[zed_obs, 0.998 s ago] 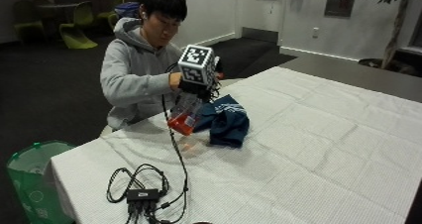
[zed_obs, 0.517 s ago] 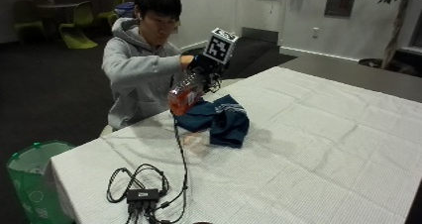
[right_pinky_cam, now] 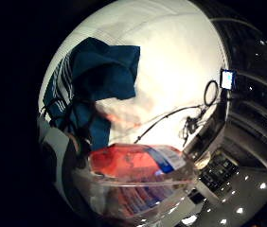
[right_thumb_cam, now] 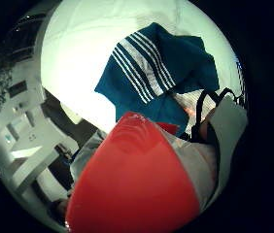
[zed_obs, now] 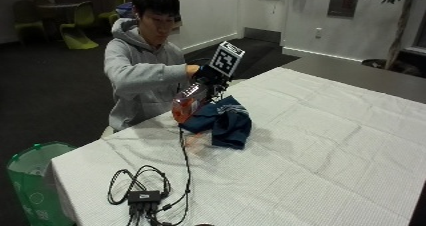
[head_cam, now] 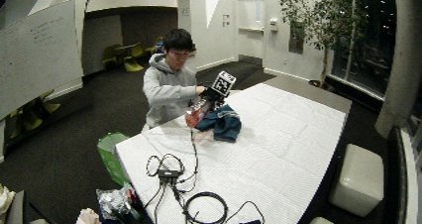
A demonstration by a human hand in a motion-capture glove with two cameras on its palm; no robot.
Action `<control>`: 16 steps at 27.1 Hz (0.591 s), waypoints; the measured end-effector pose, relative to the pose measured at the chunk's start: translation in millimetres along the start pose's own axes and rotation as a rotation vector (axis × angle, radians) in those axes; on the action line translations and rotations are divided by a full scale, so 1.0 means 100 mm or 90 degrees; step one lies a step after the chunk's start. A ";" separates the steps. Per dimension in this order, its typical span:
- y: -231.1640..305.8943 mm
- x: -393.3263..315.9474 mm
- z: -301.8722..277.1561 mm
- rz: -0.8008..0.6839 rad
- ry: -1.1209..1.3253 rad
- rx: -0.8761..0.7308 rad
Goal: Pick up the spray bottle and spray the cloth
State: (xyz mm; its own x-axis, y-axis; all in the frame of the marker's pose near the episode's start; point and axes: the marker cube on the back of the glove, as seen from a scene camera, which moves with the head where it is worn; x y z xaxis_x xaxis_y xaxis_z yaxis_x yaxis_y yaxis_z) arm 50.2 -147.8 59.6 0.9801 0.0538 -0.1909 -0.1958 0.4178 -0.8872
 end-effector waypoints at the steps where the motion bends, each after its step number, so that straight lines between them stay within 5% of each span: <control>1: 0.03 0.01 -0.05 0.007 0.003 0.004; 8: 0.20 0.10 -0.32 -0.038 0.081 0.019; 16: -0.04 -0.02 -0.03 0.032 0.044 -0.011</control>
State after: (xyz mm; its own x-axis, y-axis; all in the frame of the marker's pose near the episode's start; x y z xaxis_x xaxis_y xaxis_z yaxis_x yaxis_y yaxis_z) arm 48.4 -152.2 61.9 0.9647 0.0107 -0.2630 -0.2452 0.3998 -0.8832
